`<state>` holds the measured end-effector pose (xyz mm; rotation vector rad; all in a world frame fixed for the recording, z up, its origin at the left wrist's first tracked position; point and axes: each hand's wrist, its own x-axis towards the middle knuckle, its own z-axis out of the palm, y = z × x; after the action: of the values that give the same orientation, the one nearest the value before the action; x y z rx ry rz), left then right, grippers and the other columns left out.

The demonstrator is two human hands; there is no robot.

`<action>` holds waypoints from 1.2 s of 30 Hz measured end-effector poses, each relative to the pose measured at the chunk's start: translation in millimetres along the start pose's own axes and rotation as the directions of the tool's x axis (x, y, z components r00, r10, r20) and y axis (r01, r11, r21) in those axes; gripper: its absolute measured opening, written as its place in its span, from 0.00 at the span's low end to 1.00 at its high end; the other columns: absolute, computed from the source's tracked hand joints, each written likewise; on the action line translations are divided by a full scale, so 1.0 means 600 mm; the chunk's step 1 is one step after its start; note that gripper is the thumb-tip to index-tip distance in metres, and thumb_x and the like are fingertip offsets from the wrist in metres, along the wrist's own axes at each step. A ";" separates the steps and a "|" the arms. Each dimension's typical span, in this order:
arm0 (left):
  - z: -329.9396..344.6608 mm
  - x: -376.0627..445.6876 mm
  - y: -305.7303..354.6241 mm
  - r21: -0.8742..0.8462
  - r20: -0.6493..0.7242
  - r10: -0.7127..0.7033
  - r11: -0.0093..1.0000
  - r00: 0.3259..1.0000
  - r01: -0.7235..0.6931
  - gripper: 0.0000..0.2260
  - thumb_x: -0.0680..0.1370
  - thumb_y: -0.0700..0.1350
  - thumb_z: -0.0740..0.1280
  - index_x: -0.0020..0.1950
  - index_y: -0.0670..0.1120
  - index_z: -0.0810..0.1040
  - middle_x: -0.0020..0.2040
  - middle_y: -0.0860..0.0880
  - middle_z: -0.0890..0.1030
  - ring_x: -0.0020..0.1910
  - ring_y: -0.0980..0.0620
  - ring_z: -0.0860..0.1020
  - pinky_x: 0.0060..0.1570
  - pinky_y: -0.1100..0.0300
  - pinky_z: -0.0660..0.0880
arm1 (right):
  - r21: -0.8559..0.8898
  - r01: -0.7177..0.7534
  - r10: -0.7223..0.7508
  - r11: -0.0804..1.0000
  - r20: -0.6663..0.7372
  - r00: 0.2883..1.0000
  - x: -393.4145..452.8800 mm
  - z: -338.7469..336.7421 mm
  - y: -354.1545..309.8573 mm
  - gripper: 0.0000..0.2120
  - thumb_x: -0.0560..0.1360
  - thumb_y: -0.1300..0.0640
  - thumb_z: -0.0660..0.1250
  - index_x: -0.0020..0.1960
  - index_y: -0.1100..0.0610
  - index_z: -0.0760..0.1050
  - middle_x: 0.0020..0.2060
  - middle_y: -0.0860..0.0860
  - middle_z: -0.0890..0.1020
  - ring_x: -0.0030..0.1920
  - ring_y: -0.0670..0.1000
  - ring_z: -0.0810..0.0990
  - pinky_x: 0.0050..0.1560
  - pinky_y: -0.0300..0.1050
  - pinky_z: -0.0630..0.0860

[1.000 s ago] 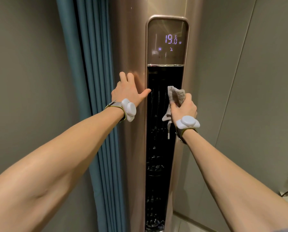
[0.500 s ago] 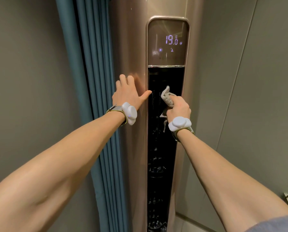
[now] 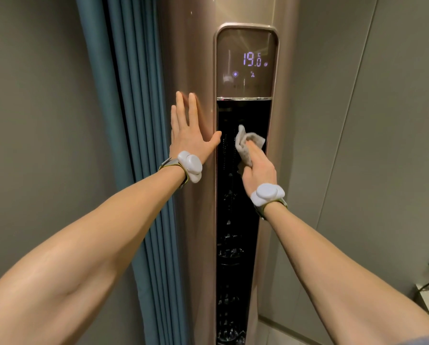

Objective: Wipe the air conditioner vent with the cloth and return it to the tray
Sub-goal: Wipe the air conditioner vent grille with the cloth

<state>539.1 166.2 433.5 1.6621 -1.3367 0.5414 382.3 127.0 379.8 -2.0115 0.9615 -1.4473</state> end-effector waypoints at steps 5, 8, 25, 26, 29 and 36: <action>0.009 -0.001 -0.011 -0.007 -0.014 0.022 1.000 1.000 -0.022 0.41 0.76 0.60 0.62 0.79 0.49 0.40 0.79 0.47 0.38 0.77 0.42 0.41 0.72 0.42 0.60 | -0.073 0.079 -0.078 0.994 0.026 0.997 0.016 0.001 0.000 0.34 0.72 0.68 0.56 0.73 0.42 0.63 0.71 0.41 0.70 0.68 0.51 0.72 0.64 0.40 0.69; 0.020 0.000 -0.015 -0.029 -0.032 0.028 0.999 0.999 -0.029 0.41 0.75 0.62 0.58 0.79 0.48 0.41 0.79 0.45 0.39 0.77 0.40 0.41 0.73 0.38 0.55 | -0.072 0.064 -0.057 0.995 0.099 0.993 -0.021 0.007 0.034 0.36 0.72 0.68 0.56 0.73 0.38 0.60 0.69 0.36 0.70 0.63 0.46 0.75 0.59 0.36 0.68; 0.047 0.007 -0.021 0.040 -0.111 0.047 0.998 0.993 -0.042 0.41 0.74 0.61 0.58 0.78 0.41 0.46 0.78 0.38 0.45 0.77 0.37 0.45 0.71 0.34 0.54 | -0.161 0.207 -0.194 0.965 0.091 0.977 0.000 0.030 0.046 0.36 0.74 0.67 0.56 0.77 0.46 0.51 0.76 0.41 0.58 0.74 0.47 0.63 0.63 0.46 0.74; 0.047 0.007 -0.022 0.041 -0.110 0.049 0.998 0.993 -0.045 0.41 0.74 0.61 0.58 0.78 0.41 0.46 0.78 0.38 0.46 0.77 0.37 0.45 0.71 0.34 0.54 | -0.186 0.219 -0.201 0.958 0.109 0.973 -0.009 0.033 0.055 0.37 0.73 0.69 0.56 0.77 0.47 0.52 0.77 0.41 0.56 0.74 0.46 0.62 0.63 0.45 0.73; 0.047 0.007 -0.024 0.042 -0.107 0.060 0.998 0.992 -0.056 0.41 0.74 0.61 0.58 0.78 0.41 0.46 0.78 0.38 0.45 0.77 0.37 0.45 0.72 0.34 0.52 | -0.212 0.214 -0.178 0.954 0.176 0.968 -0.043 0.042 0.089 0.39 0.72 0.71 0.55 0.78 0.48 0.49 0.76 0.39 0.55 0.75 0.44 0.60 0.64 0.44 0.74; 0.048 0.009 -0.026 0.043 -0.105 0.064 0.997 0.992 -0.060 0.41 0.74 0.61 0.58 0.78 0.41 0.46 0.78 0.37 0.45 0.77 0.36 0.45 0.71 0.34 0.53 | -0.243 0.219 -0.174 0.945 0.194 0.965 -0.051 0.046 0.097 0.40 0.72 0.71 0.55 0.78 0.49 0.47 0.77 0.40 0.53 0.74 0.41 0.56 0.69 0.50 0.71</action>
<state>549.4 139.1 417.7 1.6054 -1.3102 0.6882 387.3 112.8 310.0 -2.4432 0.9413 -1.2721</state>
